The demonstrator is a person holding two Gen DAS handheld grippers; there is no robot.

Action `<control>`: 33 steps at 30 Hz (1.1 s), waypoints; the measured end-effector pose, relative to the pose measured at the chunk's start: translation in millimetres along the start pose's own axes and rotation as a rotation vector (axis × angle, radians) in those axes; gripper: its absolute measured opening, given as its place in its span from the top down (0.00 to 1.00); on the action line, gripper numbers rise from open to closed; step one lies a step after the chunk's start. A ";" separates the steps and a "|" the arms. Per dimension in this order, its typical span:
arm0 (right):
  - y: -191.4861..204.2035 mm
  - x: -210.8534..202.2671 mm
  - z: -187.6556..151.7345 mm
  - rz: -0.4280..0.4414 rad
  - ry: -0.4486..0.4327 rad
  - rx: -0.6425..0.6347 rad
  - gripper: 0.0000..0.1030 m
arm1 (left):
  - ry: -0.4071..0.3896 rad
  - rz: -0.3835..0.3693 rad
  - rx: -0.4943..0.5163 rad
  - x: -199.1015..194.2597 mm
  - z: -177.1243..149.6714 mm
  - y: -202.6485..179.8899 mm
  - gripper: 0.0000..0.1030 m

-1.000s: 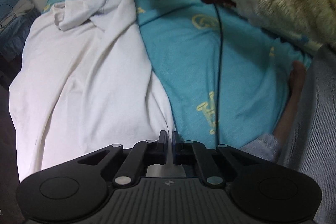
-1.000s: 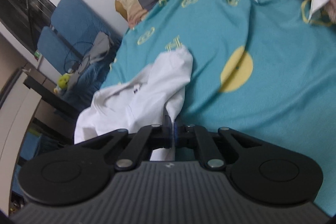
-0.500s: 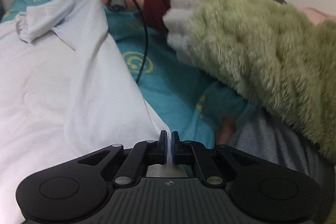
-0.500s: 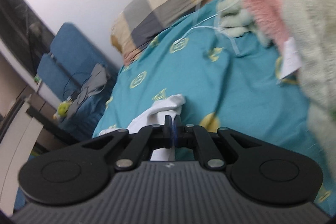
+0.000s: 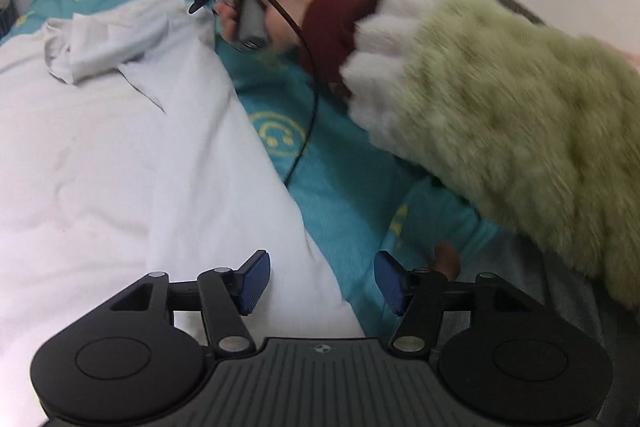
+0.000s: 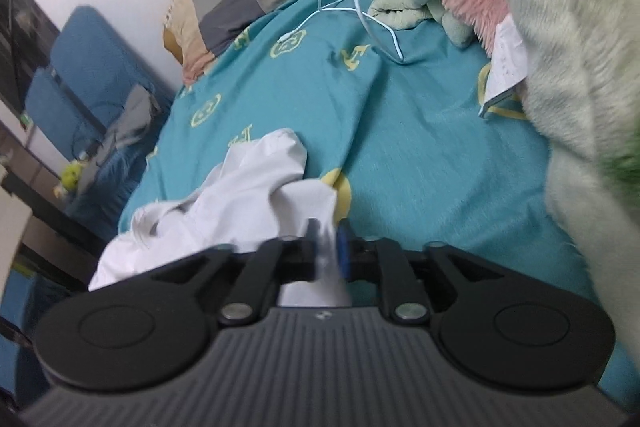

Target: Fold clothes

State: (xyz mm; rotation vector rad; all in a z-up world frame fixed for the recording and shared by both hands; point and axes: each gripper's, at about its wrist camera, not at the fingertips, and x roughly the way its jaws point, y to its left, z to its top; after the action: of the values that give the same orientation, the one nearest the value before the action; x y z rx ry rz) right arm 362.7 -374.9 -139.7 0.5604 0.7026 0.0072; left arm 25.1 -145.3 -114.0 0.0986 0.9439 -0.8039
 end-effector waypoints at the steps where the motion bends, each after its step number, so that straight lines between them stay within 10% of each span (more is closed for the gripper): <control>1: 4.2 -7.5 -1.1 -0.007 0.003 -0.011 0.49 | -0.016 0.012 0.003 -4.7 -0.3 3.2 0.40; 10: 26.8 -135.7 -41.9 -0.039 -0.006 -0.077 0.44 | -0.116 0.182 -0.048 -42.8 -1.5 43.2 0.36; 22: 98.3 -271.1 -180.9 0.042 0.149 -0.260 0.43 | -0.228 0.305 -0.218 -104.3 -5.2 91.1 0.33; 33: 167.1 -231.1 -292.8 -0.051 0.494 -0.629 0.46 | -0.229 0.387 -0.281 -114.6 -9.8 121.2 0.32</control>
State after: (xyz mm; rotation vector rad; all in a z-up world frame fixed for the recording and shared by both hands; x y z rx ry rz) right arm 35.0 -134.1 -99.1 -0.0753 1.1350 0.3176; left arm 60.3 10.5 -64.8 -0.0545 0.7792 -0.3123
